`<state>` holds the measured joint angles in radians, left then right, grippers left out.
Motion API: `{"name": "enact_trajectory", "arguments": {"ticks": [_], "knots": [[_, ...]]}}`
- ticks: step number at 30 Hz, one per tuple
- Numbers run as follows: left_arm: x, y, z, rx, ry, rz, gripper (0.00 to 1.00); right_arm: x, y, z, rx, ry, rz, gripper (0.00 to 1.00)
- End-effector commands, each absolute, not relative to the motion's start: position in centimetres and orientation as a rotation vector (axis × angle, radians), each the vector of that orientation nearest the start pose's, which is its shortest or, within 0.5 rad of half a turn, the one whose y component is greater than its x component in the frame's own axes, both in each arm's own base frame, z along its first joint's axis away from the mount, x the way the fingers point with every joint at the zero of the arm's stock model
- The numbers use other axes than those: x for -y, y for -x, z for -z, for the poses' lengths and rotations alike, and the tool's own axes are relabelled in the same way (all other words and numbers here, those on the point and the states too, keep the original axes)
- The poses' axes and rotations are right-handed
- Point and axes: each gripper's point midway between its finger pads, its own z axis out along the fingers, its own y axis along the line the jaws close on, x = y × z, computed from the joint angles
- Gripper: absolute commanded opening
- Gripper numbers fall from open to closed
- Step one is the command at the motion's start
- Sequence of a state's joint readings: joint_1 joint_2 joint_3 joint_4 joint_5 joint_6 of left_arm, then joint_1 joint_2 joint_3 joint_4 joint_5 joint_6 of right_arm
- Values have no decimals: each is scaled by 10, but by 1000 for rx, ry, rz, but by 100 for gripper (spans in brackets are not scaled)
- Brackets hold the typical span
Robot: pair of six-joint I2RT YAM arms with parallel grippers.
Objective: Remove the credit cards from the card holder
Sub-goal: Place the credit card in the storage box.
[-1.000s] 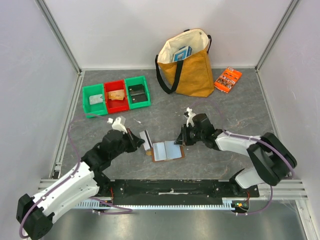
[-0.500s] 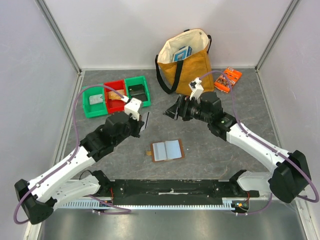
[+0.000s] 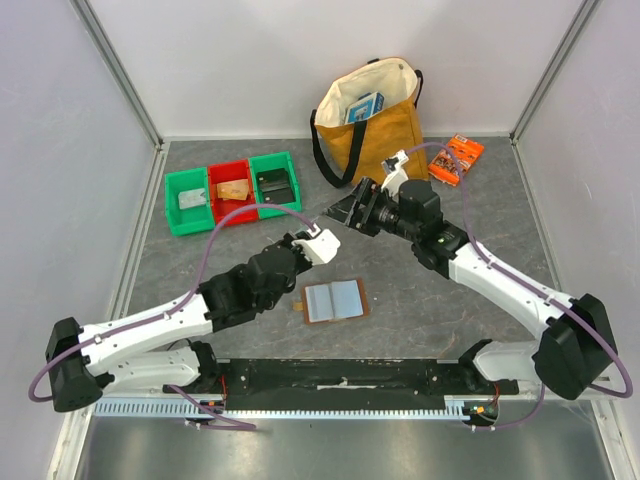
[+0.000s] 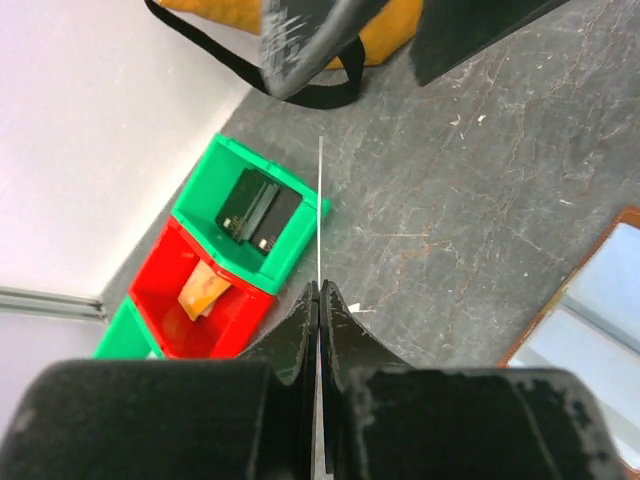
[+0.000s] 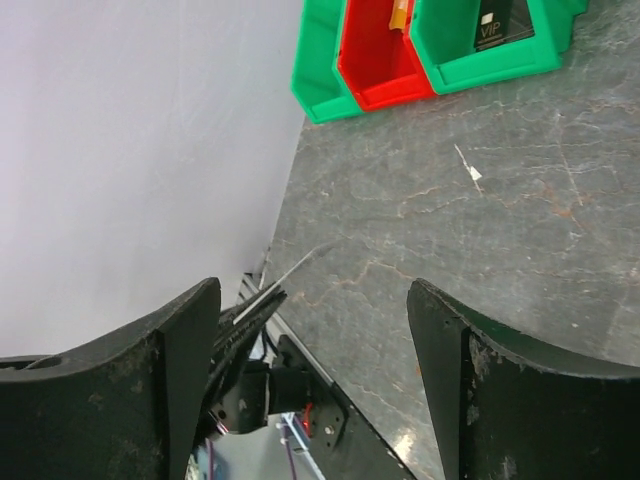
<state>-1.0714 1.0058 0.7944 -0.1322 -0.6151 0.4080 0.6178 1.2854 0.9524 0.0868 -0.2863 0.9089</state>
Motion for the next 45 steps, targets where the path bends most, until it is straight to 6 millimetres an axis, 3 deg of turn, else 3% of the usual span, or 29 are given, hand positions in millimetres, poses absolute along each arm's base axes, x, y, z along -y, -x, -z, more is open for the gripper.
{"name": "enact_trajectory", "arguments": {"ticks": [1, 8, 10, 17, 22, 24, 27, 29, 33, 39, 45], "knots": [[226, -259, -268, -1459, -918, -243, 2, -321, -299, -286, -1952, -130, -1412, 80], [243, -258, -258, -1433, -992, -278, 2, -338, -299, -273, -2003, -134, -1453, 71], [246, -258, -255, -1432, -1009, -291, 2, -339, -300, -272, -1994, -146, -1464, 64], [251, -264, -243, -1433, -1044, -360, 2, -348, -296, -269, -2001, -147, -1536, 35], [254, -265, -239, -1444, -1042, -371, 2, -346, -296, -259, -2014, -172, -1526, 0], [254, -265, -237, -1449, -1039, -362, 5, -346, -296, -256, -2011, -180, -1529, 0], [253, -264, -237, -1471, -1007, -335, 23, -344, -297, -258, -1977, -192, -1543, 0], [251, -262, -238, -1493, -974, -306, 42, -339, -300, -255, -1961, -210, -1532, 0], [248, -255, -241, -1549, -894, -190, 62, -326, -308, -252, -1906, -250, -1531, 0], [239, -243, -251, -1705, -646, 197, 73, -304, -315, -255, -1785, -276, -1525, 0], [210, -248, -260, -1820, -118, 741, 79, -286, -313, -261, -1639, -266, -1550, 0]]}}
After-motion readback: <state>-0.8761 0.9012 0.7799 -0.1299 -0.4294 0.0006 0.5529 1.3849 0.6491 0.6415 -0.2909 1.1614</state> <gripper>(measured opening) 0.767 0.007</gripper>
